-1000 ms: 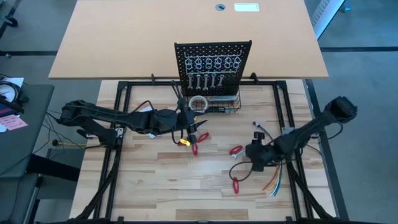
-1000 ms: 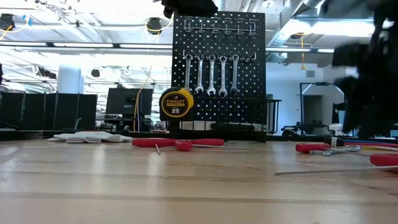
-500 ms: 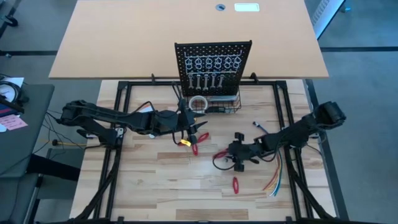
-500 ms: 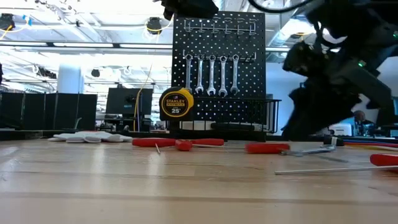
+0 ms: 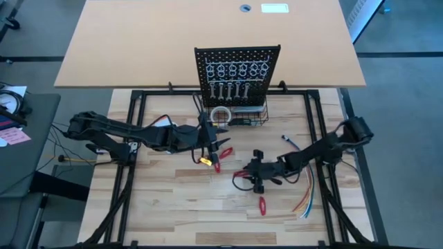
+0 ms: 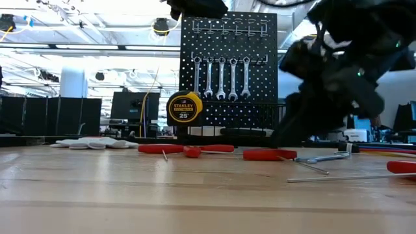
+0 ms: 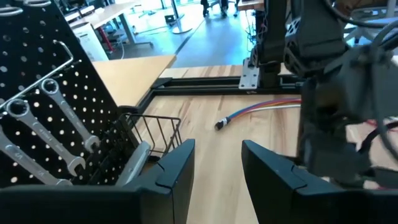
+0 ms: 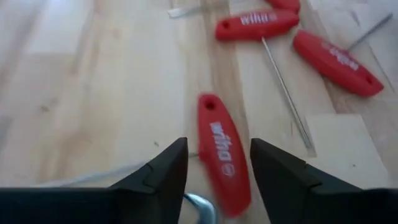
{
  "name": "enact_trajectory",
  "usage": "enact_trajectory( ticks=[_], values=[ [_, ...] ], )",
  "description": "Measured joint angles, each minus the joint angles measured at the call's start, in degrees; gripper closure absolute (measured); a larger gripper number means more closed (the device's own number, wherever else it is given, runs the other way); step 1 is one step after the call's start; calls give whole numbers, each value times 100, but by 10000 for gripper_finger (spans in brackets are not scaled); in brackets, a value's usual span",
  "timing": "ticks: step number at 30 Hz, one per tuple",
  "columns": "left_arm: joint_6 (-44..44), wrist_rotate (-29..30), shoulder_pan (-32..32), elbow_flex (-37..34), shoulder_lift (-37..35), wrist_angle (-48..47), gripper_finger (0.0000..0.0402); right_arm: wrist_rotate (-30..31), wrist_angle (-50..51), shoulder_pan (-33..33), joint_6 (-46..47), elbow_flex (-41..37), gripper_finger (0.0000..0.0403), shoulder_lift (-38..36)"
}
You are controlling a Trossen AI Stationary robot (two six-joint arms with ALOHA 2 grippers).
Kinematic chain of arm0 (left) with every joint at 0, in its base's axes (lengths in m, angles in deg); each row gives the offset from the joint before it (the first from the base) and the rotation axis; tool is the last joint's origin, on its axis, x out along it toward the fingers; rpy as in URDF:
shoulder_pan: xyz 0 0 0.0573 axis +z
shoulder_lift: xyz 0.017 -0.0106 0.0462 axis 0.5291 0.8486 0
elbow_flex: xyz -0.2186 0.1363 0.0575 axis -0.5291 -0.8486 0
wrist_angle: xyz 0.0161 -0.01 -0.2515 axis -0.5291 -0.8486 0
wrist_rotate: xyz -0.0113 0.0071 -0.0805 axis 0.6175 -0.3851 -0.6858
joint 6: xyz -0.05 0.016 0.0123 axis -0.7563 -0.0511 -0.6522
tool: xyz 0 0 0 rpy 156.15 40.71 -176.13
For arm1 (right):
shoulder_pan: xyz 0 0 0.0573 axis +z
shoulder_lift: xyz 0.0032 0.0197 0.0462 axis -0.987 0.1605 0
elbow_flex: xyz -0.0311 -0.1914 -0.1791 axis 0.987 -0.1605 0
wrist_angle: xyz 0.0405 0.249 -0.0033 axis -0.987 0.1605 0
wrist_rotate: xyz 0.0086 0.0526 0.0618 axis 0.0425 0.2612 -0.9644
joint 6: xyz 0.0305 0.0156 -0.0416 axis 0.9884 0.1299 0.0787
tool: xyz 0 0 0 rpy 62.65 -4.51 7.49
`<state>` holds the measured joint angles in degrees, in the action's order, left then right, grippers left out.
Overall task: Hang tools onto peg board
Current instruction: Hang the red allen wrench on the peg board
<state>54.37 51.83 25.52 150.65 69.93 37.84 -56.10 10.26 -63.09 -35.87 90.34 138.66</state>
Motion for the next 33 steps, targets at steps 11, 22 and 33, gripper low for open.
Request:
enact_trajectory(
  ticks=[11,22,33],
  values=[
    [-22,0,-35,0,0,-61,272,-24,-138,-112,-445,28,250,668],
    [25,266,-127,0,-39,-93,272,730,137,-3,-668,-13,315,205],
    [314,1384,-678,-2,-1005,-382,272,5749,236,868,-4626,1076,315,-2342]
  ],
)
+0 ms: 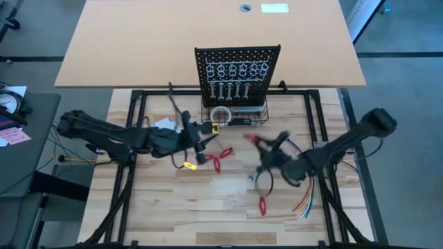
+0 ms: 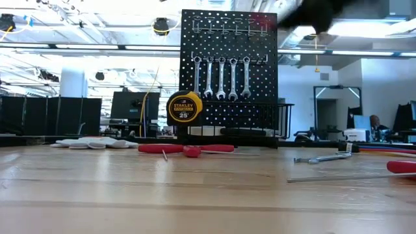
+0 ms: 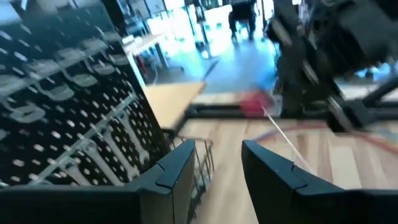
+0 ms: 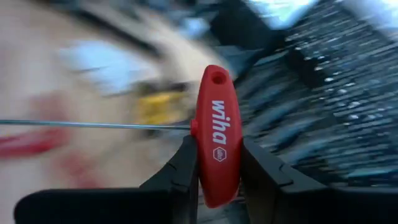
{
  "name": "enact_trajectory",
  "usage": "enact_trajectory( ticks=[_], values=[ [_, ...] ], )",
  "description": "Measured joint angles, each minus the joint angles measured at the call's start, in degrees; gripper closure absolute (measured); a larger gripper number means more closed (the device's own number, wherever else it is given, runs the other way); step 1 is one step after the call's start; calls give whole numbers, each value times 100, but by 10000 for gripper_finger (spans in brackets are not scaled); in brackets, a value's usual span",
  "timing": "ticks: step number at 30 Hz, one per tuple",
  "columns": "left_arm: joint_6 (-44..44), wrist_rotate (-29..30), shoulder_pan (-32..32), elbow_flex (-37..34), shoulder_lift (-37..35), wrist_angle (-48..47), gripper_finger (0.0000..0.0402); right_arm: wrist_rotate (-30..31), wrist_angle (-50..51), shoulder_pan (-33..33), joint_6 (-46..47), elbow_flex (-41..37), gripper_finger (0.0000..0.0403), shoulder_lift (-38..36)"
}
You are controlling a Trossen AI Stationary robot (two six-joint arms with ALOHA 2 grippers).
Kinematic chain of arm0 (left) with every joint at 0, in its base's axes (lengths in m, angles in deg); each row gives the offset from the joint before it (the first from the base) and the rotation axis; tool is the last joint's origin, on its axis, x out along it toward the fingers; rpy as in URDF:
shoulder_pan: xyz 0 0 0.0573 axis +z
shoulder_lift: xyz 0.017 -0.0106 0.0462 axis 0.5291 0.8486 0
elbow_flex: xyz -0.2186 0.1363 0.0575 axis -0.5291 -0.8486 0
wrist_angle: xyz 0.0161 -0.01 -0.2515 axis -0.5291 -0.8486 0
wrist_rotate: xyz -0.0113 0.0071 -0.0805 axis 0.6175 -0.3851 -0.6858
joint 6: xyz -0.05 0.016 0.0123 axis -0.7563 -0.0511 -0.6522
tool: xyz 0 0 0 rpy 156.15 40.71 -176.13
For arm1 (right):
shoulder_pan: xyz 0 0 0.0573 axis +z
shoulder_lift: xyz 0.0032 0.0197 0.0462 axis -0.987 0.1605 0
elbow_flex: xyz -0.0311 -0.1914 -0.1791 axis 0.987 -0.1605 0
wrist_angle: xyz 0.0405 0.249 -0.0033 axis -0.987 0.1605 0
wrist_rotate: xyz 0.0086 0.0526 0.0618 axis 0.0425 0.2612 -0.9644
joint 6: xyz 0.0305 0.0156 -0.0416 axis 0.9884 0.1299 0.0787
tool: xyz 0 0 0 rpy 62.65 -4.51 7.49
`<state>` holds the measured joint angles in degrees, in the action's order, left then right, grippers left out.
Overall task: Hang tools onto peg board
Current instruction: Hang the red allen wrench on the peg board
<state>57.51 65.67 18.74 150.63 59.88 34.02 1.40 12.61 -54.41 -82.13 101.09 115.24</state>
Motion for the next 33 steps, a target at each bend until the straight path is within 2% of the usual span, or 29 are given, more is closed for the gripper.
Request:
enact_trajectory(
  ticks=[2,5,13,17,21,25,33],
  values=[
    [31,9,-49,6,-138,-49,272,286,-428,-235,-1351,467,315,-238],
    [-4,18,-67,6,-170,-217,272,295,-770,-769,-2857,1072,315,-426],
    [281,173,-23,2,-104,-454,272,-494,-1033,-2651,-4763,2444,315,-463],
    [447,266,-18,2,-121,-435,272,-814,-984,-3119,-5624,2739,315,-459],
    [610,265,-18,2,-123,-427,272,-980,-665,-3258,-6053,2753,315,-459],
    [712,264,-18,2,-123,-292,272,-1006,214,-3295,-5757,2751,315,-405],
    [695,260,-16,2,-123,-245,272,-1099,-30,-3655,-5780,2747,315,-341]
  ],
)
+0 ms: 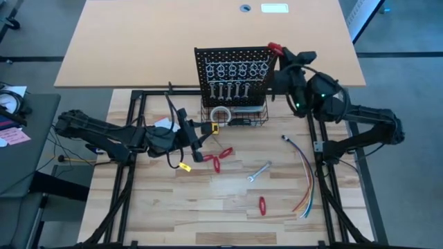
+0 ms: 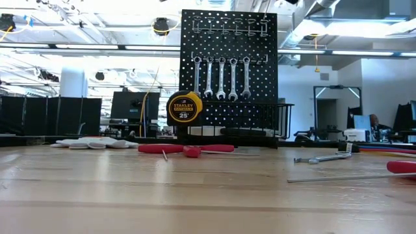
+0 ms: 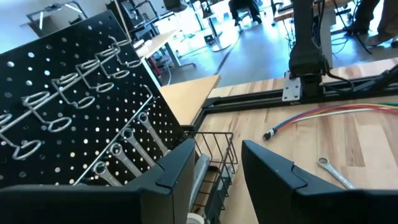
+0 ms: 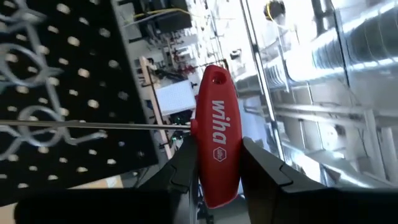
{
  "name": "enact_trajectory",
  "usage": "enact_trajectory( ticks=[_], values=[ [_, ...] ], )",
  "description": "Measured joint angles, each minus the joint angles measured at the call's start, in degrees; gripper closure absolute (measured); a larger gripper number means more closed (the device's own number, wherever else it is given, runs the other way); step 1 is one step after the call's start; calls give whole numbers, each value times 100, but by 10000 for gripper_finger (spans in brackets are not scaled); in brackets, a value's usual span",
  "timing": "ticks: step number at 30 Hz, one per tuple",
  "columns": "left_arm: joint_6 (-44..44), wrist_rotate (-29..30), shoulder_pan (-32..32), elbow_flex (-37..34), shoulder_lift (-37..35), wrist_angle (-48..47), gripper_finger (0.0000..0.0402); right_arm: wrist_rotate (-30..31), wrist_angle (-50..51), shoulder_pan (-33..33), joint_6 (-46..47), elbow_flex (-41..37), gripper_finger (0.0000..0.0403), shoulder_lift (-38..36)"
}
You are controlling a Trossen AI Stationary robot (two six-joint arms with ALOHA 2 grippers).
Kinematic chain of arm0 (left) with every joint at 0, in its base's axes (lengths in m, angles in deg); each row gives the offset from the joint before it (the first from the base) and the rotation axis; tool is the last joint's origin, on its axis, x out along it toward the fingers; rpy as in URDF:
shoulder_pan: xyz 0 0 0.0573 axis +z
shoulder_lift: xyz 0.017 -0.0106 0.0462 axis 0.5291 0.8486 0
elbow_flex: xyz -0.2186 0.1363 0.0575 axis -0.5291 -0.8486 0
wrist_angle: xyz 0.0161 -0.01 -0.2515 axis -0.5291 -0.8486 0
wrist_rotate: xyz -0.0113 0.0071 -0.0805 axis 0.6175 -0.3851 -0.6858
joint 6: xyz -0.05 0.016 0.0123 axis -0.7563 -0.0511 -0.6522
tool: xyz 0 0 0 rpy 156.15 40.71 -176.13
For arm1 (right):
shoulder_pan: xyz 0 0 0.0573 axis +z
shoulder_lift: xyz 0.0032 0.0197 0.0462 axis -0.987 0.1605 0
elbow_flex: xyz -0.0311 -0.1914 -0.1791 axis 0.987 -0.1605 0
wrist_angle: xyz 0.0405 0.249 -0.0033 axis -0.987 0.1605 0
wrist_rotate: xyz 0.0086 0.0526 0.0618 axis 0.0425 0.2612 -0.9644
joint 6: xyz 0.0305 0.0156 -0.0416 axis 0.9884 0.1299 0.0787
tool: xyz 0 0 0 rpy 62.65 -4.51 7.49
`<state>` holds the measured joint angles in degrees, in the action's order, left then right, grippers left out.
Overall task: Hang tools onto peg board
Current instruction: Hang the red allen wrench on the peg board
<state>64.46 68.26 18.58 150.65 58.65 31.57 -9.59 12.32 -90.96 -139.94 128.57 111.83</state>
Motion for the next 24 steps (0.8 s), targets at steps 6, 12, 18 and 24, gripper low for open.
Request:
enact_trajectory(
  ticks=[6,12,18,24],
  values=[
    [-5,-2,0,0,2,-4,272,-107,-143,-76,-253,2,315,10],
    [-155,-9,0,0,2,-121,272,-312,-306,-203,-262,2,315,7],
    [-182,-9,0,0,2,-131,272,-316,386,-393,-94,-8,315,47],
    [-219,-9,0,0,2,-131,272,-512,1068,-497,437,-221,315,61]
  ],
)
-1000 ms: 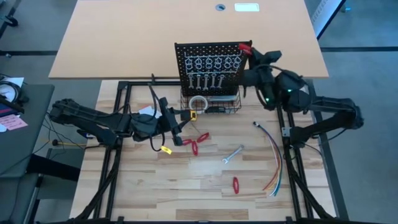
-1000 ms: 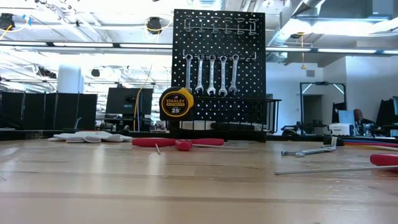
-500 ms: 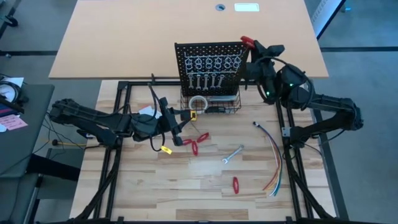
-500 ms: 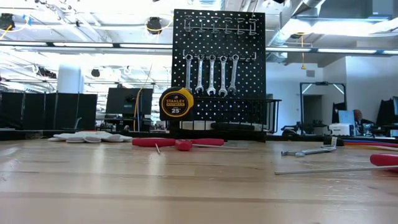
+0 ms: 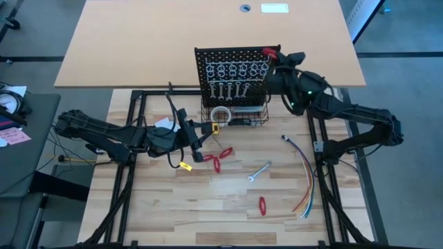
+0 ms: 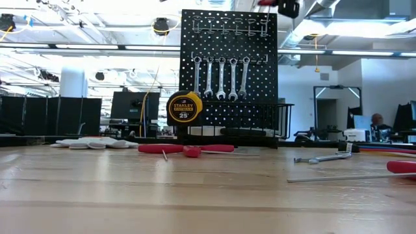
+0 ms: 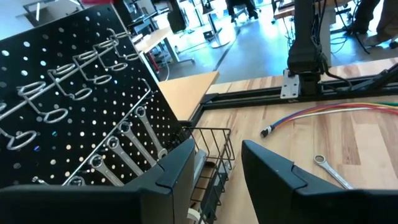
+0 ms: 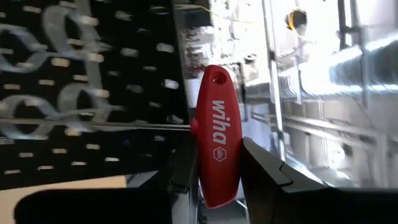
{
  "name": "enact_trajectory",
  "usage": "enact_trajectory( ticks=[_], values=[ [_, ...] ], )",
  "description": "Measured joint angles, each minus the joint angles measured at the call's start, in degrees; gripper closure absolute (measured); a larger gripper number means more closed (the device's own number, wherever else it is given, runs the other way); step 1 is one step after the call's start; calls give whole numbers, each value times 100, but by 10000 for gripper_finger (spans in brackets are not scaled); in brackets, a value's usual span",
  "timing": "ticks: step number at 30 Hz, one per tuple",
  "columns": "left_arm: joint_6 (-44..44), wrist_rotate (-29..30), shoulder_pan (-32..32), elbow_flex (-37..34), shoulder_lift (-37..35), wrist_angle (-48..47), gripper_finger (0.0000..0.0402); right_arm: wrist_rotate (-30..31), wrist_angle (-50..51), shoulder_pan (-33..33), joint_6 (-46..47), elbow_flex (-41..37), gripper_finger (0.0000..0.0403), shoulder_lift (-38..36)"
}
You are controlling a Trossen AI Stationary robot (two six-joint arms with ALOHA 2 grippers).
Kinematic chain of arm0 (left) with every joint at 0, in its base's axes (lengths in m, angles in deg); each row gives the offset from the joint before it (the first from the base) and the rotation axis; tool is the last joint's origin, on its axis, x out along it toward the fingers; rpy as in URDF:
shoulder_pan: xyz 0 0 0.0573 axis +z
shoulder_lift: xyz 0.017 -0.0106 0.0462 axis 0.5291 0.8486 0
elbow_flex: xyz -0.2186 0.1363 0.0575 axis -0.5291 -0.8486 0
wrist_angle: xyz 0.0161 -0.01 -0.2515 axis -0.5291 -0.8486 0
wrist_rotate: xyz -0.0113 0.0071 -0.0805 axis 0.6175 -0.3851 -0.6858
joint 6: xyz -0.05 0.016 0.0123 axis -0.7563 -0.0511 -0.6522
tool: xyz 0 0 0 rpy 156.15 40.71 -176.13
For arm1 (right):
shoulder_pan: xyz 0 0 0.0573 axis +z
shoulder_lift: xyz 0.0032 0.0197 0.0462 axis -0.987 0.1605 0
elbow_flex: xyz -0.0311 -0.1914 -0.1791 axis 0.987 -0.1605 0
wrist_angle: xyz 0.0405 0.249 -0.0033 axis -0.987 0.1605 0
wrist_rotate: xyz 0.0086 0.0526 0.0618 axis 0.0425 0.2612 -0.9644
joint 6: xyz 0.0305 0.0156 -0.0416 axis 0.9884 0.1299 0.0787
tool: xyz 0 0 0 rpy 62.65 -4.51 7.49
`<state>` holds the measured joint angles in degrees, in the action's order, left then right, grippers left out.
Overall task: Hang tools onto peg board
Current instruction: Hang the red allen wrench on the peg board
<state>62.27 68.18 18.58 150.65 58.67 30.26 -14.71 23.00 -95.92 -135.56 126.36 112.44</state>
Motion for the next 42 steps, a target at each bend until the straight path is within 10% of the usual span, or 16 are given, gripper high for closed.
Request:
enact_trajectory(
  ticks=[5,16,34,42],
  values=[
    [-36,0,0,0,0,0,272,-119,453,-2,356,-9,308,3],
    [-61,0,-2,0,0,-27,272,23,335,206,358,-9,147,-35],
    [-239,2,-36,0,0,-135,272,119,462,994,368,-3,139,-140],
    [-254,0,-92,0,0,-179,272,-364,2668,1062,2875,-1,152,-763]
  ],
)
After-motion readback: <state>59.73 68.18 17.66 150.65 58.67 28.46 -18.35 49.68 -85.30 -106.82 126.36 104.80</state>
